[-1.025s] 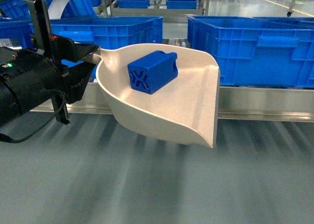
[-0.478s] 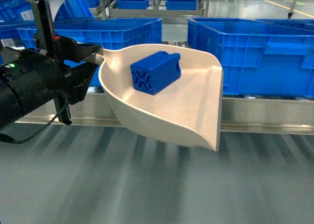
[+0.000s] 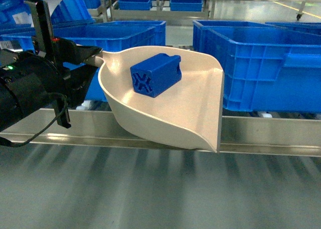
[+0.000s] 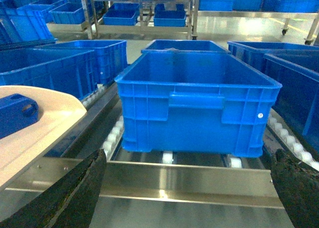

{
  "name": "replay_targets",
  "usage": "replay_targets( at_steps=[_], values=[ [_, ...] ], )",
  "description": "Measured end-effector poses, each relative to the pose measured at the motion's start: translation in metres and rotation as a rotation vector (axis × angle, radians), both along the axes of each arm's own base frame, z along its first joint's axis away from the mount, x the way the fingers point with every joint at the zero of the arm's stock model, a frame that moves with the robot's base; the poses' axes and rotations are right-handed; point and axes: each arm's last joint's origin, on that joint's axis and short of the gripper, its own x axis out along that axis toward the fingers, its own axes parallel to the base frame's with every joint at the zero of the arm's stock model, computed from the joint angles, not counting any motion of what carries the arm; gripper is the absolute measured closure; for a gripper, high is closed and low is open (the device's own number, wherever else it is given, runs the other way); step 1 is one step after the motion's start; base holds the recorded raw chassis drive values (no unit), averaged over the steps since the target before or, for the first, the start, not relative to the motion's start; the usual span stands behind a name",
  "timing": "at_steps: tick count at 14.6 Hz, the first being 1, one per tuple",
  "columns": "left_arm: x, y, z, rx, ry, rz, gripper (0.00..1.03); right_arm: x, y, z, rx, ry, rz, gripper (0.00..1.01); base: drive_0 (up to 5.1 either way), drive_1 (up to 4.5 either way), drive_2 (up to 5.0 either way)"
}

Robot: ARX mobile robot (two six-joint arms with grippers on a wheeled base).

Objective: Place part in tray to right shelf

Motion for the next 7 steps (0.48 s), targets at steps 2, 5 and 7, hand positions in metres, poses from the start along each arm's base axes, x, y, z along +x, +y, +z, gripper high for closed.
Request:
replay_targets(
  at_steps=[2,5,7],
  values=[
    [0.0,0.0,0.0002,-0.001,-0.002,-0.002,0.86,0.0,0.0,-0.0002,0.0,0.002,0.0,0.03,0.0,4.25,-4.2],
    [0.0004,0.001,0.0005,-0.001,-0.004,0.004,0.86,0.0006,0.0,-0.001,0.0,0.007,0.0,0.03,0.0,0.0,0.0],
    [0.0003,0.0009,0.0004,-0.001,-0.002,0.002,0.86,0.0006,0.0,-0.001,0.0,0.007,0.0,0.03,0.0,0.0,0.0]
  ],
)
